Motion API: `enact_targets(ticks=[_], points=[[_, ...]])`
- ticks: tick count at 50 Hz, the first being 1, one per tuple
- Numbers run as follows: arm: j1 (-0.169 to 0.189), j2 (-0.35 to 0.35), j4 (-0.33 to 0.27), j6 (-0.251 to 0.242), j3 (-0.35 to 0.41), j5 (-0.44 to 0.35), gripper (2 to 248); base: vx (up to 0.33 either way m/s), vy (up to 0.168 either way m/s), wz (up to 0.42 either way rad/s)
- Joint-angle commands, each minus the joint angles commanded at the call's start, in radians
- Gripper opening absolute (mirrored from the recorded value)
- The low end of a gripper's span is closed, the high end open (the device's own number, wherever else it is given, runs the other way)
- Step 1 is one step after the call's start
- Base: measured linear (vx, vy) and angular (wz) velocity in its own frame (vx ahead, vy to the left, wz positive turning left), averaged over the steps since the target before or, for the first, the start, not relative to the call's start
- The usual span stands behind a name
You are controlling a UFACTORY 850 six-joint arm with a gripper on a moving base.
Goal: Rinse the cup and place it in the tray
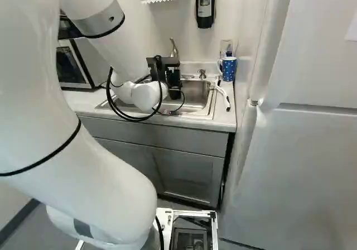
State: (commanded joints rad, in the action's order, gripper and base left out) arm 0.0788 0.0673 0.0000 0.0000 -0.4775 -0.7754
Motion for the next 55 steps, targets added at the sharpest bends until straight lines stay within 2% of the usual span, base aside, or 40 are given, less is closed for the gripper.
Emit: enact_targets(ticks=[55], points=[[0.000, 0.000, 0.000, 0.000, 0.000, 0.000, 111, 0.000, 0.000, 0.000]])
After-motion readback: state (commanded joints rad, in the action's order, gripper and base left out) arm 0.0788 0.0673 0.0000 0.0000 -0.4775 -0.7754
